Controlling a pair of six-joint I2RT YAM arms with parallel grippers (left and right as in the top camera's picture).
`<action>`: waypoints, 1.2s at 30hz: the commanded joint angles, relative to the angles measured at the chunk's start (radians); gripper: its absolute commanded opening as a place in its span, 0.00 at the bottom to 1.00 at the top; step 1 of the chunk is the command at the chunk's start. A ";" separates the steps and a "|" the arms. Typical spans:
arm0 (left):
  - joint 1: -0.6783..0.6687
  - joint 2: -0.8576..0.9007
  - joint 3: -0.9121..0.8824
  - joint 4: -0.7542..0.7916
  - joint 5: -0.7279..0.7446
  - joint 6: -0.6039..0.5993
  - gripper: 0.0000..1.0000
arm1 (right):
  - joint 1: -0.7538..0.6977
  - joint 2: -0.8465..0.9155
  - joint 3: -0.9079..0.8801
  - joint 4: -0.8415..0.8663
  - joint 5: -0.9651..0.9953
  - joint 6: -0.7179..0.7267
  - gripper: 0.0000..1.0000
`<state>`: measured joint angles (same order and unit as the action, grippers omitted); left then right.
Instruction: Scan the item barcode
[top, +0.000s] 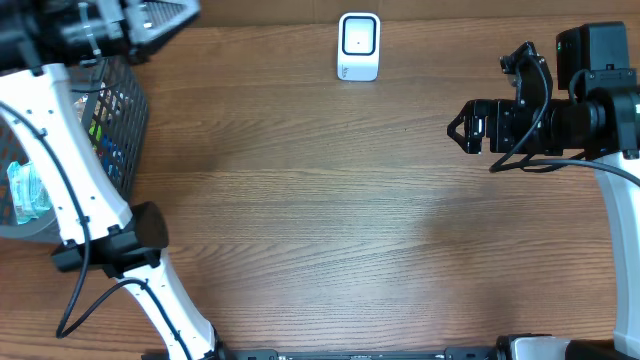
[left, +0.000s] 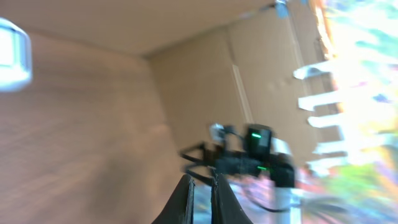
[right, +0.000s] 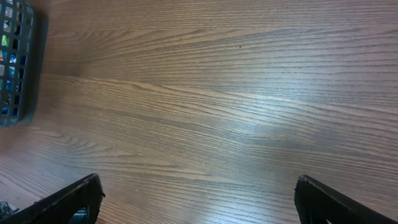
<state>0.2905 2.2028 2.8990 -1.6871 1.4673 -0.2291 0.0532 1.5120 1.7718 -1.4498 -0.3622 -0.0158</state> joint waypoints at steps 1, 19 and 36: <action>-0.003 -0.028 0.010 -0.002 0.085 -0.185 0.04 | 0.004 -0.006 0.021 0.008 -0.006 -0.007 0.97; -0.003 -0.028 0.010 -0.002 0.101 -0.331 0.04 | 0.004 -0.006 0.021 0.008 -0.006 -0.007 0.89; 0.006 -0.028 0.010 0.010 0.033 -0.429 0.04 | 0.004 -0.006 0.021 0.006 -0.006 -0.007 0.88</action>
<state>0.2840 2.2028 2.8990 -1.6844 1.5253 -0.6495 0.0532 1.5120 1.7718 -1.4487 -0.3622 -0.0193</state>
